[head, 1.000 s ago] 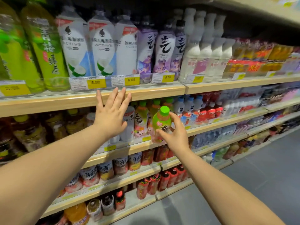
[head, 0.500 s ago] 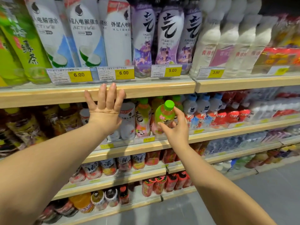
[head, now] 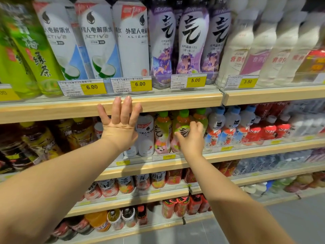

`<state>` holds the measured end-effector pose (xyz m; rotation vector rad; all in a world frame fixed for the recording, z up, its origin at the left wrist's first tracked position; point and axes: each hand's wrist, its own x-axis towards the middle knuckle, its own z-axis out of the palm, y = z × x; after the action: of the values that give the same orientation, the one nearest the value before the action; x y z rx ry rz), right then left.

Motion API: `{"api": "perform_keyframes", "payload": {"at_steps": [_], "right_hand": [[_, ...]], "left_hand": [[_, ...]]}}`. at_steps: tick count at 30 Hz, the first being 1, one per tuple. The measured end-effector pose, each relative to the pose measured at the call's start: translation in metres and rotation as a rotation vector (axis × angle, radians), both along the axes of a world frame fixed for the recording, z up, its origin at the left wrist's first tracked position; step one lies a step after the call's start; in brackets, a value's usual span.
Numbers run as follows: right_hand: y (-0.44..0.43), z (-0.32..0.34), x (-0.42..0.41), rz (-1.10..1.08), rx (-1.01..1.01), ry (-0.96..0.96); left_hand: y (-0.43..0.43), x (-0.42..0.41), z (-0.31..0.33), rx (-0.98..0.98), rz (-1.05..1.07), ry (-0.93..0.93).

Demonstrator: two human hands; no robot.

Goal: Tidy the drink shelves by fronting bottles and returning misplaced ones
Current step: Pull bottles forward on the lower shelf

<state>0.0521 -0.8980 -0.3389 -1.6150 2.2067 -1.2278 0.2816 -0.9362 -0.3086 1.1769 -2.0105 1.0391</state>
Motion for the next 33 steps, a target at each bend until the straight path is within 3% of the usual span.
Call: {"api": "perform_keyframes", "payload": {"at_steps": [7, 10, 13, 15, 18, 24, 28, 33], "right_hand": [[0.001, -0.012, 0.007, -0.017, 0.104, 0.071], [0.006, -0.01, 0.009, 0.036, 0.218, 0.096], [0.01, 0.001, 0.012, 0.038, 0.257, 0.099], [0.018, 0.003, 0.021, 0.0, 0.199, 0.089], [0.036, -0.007, 0.054, 0.065, 0.079, 0.087], [0.061, -0.052, 0.17, 0.383, 0.356, 0.244], [0.066, -0.072, 0.25, 0.559, 0.486, 0.38], [0.057, -0.092, 0.335, 0.652, 0.529, 0.48]], "left_hand": [[0.006, -0.003, 0.004, 0.051, 0.073, -0.031], [0.019, -0.008, 0.012, 0.187, 0.093, 0.0], [0.049, -0.017, 0.029, 0.44, 0.185, -0.021], [0.068, -0.008, 0.034, 0.512, 0.082, 0.041], [0.091, 0.034, 0.015, 0.545, -0.031, 0.162], [0.128, 0.165, -0.058, 1.017, 0.325, 0.169], [0.136, 0.236, -0.093, 1.22, 0.429, 0.407], [0.122, 0.292, -0.117, 1.166, 0.332, 0.791]]}}
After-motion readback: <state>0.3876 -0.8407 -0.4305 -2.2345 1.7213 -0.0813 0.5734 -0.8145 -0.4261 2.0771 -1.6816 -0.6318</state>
